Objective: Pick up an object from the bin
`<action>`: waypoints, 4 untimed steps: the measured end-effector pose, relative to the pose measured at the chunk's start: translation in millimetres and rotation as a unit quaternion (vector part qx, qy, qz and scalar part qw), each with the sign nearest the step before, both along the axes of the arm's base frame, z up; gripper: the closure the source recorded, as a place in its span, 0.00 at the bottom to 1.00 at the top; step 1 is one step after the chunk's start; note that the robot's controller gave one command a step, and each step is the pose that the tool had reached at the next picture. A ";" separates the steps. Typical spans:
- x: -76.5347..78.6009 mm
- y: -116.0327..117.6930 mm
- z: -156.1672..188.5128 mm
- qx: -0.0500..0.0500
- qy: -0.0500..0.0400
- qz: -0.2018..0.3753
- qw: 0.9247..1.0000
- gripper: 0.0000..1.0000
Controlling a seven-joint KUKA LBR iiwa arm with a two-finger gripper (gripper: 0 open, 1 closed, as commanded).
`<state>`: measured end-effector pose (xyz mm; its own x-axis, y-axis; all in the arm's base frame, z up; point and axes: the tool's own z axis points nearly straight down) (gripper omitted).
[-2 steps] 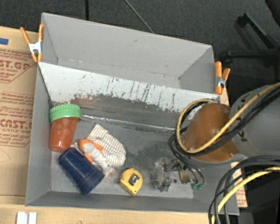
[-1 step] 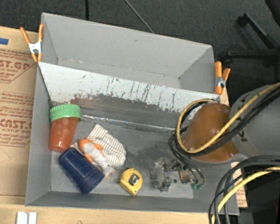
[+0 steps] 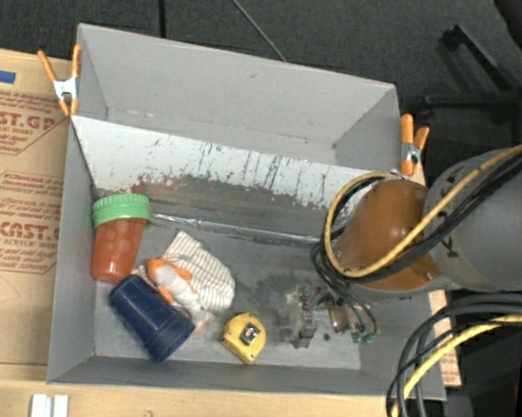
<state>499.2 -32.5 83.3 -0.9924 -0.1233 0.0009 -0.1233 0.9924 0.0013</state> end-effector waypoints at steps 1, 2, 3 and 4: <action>-4.6 -1.4 9.1 0.000 0.000 -0.015 1.000 1.00; -4.2 4.6 27.0 0.000 -0.001 -0.024 1.000 0.00; -4.2 4.5 27.0 0.000 -0.001 -0.025 1.000 0.00; 3.8 33.4 3.3 -0.001 -0.001 -0.003 1.000 0.00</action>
Offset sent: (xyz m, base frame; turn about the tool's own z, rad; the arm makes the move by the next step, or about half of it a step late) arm -0.0041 0.0036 0.0277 0.0500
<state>503.0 0.9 86.6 -0.9930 -0.1181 -0.0013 -0.1181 0.9930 -0.0001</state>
